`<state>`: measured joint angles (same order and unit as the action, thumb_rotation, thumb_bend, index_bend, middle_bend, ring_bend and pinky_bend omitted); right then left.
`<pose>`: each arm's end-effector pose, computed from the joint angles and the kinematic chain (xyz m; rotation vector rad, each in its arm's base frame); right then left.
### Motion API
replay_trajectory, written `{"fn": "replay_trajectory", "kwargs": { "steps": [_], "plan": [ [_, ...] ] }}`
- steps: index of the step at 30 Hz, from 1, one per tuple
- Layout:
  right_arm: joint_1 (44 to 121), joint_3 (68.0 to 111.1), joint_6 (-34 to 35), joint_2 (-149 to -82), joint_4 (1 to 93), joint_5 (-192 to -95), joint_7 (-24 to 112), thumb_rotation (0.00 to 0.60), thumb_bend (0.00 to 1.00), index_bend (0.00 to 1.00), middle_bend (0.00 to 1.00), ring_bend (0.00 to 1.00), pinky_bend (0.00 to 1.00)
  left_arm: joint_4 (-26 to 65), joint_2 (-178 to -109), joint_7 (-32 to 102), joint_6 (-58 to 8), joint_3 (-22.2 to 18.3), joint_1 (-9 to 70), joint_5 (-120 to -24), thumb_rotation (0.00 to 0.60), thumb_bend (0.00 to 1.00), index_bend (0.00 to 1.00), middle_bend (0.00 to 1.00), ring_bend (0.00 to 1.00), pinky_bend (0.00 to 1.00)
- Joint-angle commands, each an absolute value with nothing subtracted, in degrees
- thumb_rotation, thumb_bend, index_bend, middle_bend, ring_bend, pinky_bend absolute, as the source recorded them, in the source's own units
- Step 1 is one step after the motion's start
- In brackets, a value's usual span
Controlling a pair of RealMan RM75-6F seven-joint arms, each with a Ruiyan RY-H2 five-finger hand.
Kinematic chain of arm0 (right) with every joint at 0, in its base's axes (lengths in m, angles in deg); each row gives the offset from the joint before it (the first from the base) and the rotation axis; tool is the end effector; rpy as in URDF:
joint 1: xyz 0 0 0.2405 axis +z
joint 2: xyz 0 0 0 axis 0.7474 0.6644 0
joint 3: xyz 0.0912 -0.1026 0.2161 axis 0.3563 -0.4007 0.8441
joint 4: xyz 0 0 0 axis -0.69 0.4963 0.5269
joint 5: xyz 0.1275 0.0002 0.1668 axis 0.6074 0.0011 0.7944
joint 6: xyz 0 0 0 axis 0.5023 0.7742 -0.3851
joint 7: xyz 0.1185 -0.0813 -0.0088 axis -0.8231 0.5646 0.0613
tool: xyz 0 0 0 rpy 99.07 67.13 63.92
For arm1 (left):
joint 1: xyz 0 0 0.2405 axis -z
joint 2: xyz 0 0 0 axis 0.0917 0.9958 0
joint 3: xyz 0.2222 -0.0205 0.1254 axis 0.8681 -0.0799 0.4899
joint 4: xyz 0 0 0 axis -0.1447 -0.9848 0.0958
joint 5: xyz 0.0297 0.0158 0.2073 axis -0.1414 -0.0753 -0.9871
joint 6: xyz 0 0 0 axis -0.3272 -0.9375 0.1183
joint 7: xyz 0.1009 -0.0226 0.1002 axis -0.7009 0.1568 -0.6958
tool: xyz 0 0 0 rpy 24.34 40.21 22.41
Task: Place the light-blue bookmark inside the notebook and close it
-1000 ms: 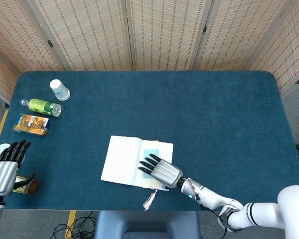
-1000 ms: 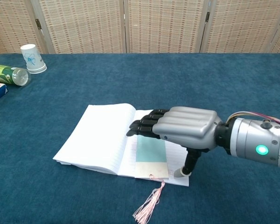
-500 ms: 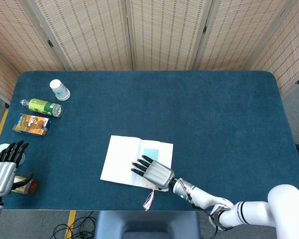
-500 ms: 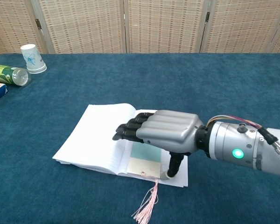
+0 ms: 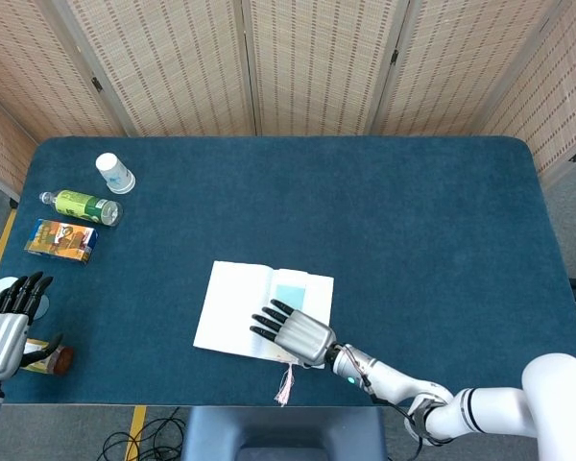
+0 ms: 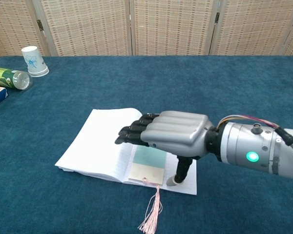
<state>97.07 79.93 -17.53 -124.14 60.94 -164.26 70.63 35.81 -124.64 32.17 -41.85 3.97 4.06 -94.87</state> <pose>-0.0959 -0.2697 -0.0766 2.4795 -0.4897 0.8733 -0.3175 0.2049 0.1583 -1.4692 -0.8308 -0.8108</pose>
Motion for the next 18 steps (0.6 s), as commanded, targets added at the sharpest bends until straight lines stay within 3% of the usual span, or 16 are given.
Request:
{"fn": "replay_trajectory", "kwargs": {
  "steps": [1, 11, 18],
  "plan": [
    [96.60, 79.56, -17.13, -121.93, 62.34, -163.88, 71.58, 0.600, 0.07, 0.00, 0.03, 0.00, 0.03, 35.90, -124.64, 32.20, -41.84, 3.93, 4.08, -94.94, 0.600, 0.30, 0.08, 0.06, 0.05, 0.16],
    [94.53, 78.63, -13.95, -116.10, 63.43, -165.05, 70.65, 0.600, 0.16, 0.00, 0.08, 0.00, 0.03, 36.48, -124.72, 31.56, -41.48, 3.88, 4.38, -95.26, 0.600, 0.30, 0.08, 0.06, 0.05, 0.16],
    [92.68, 75.66, -10.64, -114.26, 62.17, -170.78, 67.37, 0.600, 0.18, 0.01, 0.15, 0.02, 0.03, 37.40, -124.59, 30.82, -41.53, 3.76, 4.57, -95.56, 0.600, 0.30, 0.08, 0.06, 0.05, 0.16]
  ]
}}
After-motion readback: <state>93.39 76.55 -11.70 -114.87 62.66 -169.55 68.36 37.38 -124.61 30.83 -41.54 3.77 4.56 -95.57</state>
